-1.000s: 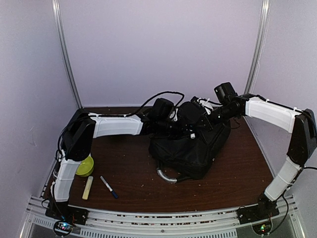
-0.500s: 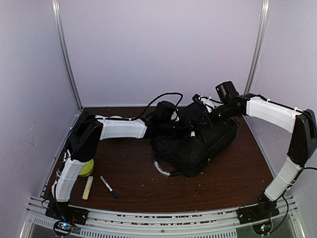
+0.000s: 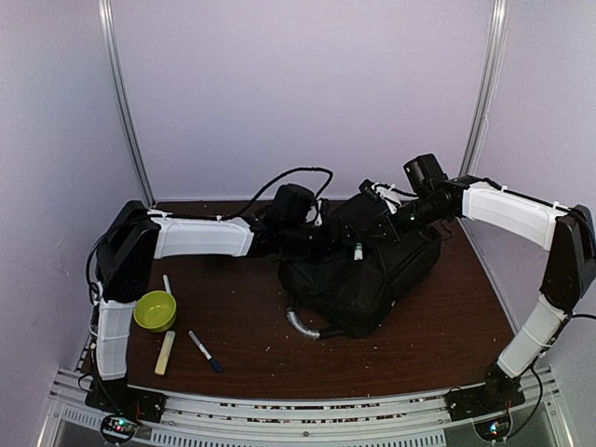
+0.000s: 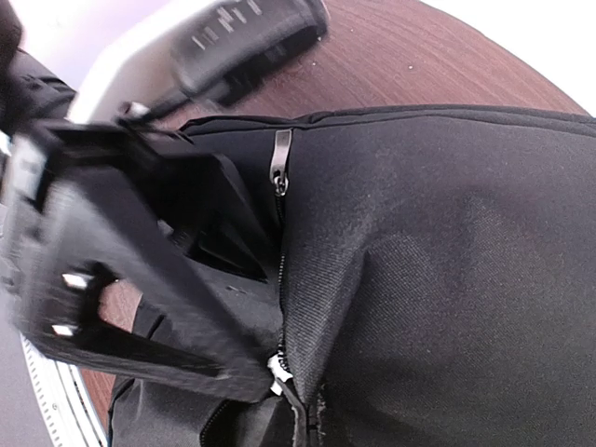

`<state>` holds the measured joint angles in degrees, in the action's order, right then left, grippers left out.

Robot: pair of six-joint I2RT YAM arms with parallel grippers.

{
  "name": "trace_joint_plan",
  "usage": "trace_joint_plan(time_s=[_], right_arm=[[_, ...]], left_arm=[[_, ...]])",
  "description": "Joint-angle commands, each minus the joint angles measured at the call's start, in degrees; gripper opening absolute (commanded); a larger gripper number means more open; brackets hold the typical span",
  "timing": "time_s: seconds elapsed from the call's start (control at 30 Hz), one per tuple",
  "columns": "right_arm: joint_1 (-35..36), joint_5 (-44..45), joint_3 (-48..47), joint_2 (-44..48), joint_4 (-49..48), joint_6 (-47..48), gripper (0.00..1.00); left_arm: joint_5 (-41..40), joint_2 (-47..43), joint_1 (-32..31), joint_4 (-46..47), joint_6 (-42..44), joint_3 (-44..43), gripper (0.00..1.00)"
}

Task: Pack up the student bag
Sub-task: Place the glue stick in the upper front pocket of the bag, then adjust the glue stick in the upper front pocket of the bag.

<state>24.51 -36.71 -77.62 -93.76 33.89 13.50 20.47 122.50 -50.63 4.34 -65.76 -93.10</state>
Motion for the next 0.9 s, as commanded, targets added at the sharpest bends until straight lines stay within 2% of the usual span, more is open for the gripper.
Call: trace_joint_plan(time_s=[0.0,0.1,0.17,0.27,0.3,0.5,0.67,0.77,0.87], right_arm=[[0.18,-3.96,-1.48,2.3,-3.94,0.11,0.0],[0.18,-3.81,-1.48,2.31,-3.88,0.13,0.0],[0.16,-3.8,-1.33,2.55,-3.91,0.2,0.0],[0.18,-4.0,-1.34,2.48,-4.01,0.18,0.0],[0.18,-4.04,-1.43,2.39,-4.01,0.07,0.0],[0.18,-4.21,-1.52,2.34,-3.96,-0.05,0.0],[0.18,-4.51,-1.29,2.67,-4.01,-0.11,0.0],[0.14,-4.42,-1.09,2.79,-3.92,-0.05,0.0],[0.18,-4.34,-0.78,3.17,-4.01,0.03,0.0]], left_arm=[[-3.08,-5.0,-0.84,-2.49,7.68,0.58,0.7],[-4.21,-6.18,-0.96,-2.91,9.51,3.37,0.53],[-3.32,-6.03,-0.96,-2.35,10.13,4.49,0.36],[-2.25,-4.53,-0.96,-2.02,10.22,4.37,0.04],[-2.26,-3.88,-1.04,-2.1,10.09,4.07,0.0],[-1.4,1.73,-1.51,-3.38,9.89,-2.26,0.0],[0.35,11.03,-1.82,-5.2,9.25,-15.54,0.0],[0.43,14.16,-2.25,-1.8,8.25,-21.37,0.0],[2.49,15.06,-2.44,8.46,5.88,-20.97,0.0]])
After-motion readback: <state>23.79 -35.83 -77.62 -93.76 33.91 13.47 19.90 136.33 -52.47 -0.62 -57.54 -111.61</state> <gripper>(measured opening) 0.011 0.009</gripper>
